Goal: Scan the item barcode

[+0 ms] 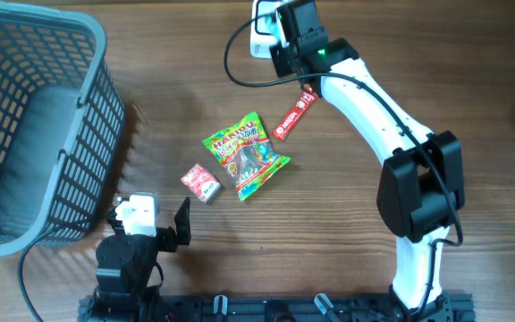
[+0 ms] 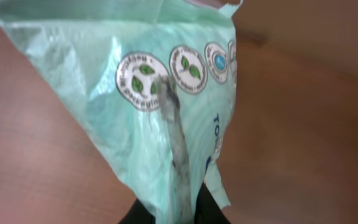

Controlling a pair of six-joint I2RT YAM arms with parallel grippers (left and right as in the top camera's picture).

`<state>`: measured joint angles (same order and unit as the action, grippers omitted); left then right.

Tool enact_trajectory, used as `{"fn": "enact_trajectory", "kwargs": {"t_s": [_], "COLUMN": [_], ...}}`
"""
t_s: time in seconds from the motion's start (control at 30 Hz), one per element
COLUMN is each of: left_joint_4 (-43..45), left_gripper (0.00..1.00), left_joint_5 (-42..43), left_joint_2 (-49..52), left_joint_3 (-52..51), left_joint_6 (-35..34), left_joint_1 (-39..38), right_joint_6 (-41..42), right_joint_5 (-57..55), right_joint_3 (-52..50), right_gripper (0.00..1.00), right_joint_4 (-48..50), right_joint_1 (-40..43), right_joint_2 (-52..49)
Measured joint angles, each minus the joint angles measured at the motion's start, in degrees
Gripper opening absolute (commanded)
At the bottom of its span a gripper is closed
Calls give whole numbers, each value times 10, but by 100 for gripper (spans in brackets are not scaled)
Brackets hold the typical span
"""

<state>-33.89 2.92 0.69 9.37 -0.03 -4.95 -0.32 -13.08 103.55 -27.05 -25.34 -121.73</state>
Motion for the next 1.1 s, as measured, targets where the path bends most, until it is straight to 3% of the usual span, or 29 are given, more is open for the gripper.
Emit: {"fn": "enact_trajectory", "kwargs": {"t_s": [0.17,0.4,0.63,0.87,1.1], "left_joint_4": [0,0,0,0,0], "left_gripper": [100,100,100,100,100], "left_joint_5": [0,0,0,0,0], "left_joint_2": [0,0,0,0,0], "left_joint_3": [0,0,0,0,0], "left_joint_6": [0,0,0,0,0], "left_joint_1": [0,0,0,0,0], "right_joint_6": [-55,-172,-249,-257,-221], "right_joint_5": [-95,-197,-237,-245,-210], "right_joint_3": [6,13,32,37,52], "right_gripper": [5,5,5,4,4], "right_joint_4": [112,182,227,222,132], "right_joint_1": [0,-18,-40,-38,-36], "right_joint_2": [-40,-124,-137,-137,-139]}}
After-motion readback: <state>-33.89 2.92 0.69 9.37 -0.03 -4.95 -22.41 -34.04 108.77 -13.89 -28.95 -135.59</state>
